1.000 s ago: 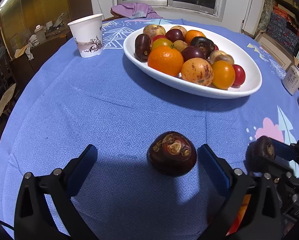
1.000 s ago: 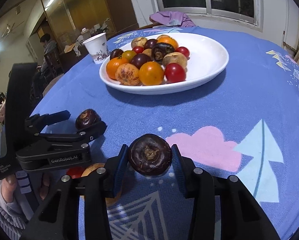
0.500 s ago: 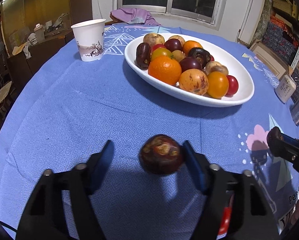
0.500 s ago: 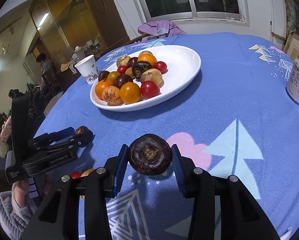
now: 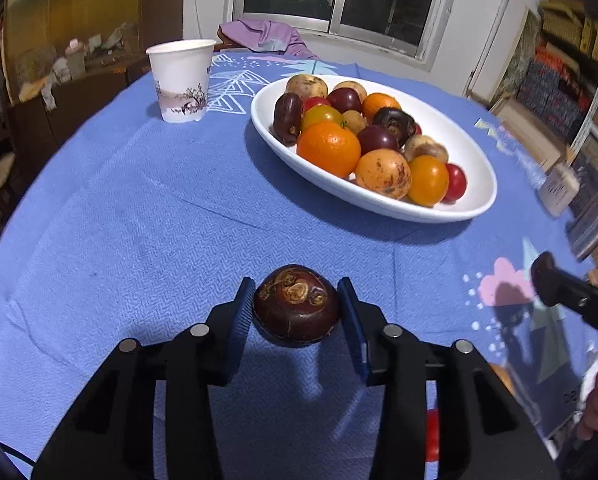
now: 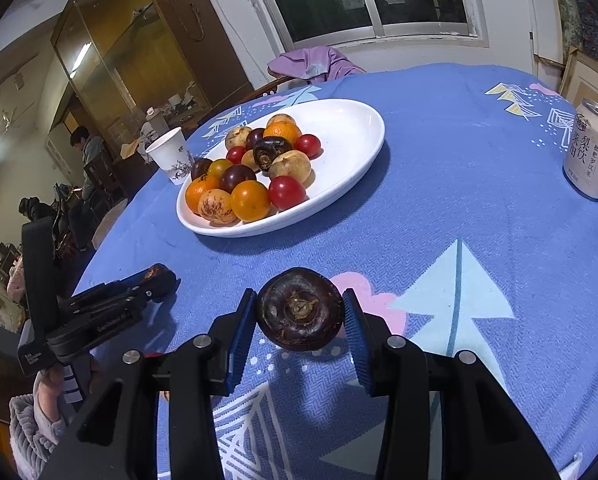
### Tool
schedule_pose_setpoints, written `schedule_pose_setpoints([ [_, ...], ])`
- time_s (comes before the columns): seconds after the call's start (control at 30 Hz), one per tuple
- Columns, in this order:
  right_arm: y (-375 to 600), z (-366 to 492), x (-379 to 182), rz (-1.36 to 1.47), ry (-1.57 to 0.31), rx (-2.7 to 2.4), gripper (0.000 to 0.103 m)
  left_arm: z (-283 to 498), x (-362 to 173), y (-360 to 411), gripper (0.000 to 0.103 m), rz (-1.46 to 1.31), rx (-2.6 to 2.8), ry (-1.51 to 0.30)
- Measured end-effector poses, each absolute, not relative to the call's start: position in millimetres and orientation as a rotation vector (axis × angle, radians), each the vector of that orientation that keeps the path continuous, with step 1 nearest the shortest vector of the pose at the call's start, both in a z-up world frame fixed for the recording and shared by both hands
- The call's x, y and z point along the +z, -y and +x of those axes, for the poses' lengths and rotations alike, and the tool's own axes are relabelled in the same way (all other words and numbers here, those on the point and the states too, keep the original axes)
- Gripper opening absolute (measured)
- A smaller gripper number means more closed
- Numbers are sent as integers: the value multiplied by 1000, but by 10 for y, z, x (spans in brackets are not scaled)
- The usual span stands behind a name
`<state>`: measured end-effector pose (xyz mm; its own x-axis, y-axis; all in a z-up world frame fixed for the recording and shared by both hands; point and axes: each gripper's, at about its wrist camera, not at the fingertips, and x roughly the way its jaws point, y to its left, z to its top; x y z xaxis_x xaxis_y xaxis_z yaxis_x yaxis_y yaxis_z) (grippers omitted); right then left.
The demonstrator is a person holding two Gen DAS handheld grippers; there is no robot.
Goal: Organize fruits
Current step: 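Carry both dark brown fruits over the white plate and open both tools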
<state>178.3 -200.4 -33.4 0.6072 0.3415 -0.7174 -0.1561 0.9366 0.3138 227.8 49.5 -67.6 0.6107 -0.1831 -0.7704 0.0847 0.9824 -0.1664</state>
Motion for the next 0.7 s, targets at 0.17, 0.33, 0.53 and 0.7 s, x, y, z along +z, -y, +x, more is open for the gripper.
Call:
schedule_pose_setpoints([
  [0.17,2098,1766,-281,262,-854,288,44,2207,-562,-637,42,-203,-202,-860],
  [0.33,2184,1733,-191,291,-824,289,44,2116,-443,-593,42,-206,-219,-819],
  [0.53,2441,1692,-40,358,-759,254,44,2275,-107,-77,42,-119,-264,-781],
  [0.7,2661,1709,-18,420,-739,220,44,2672,95,462,42,-63,-300,-761],
])
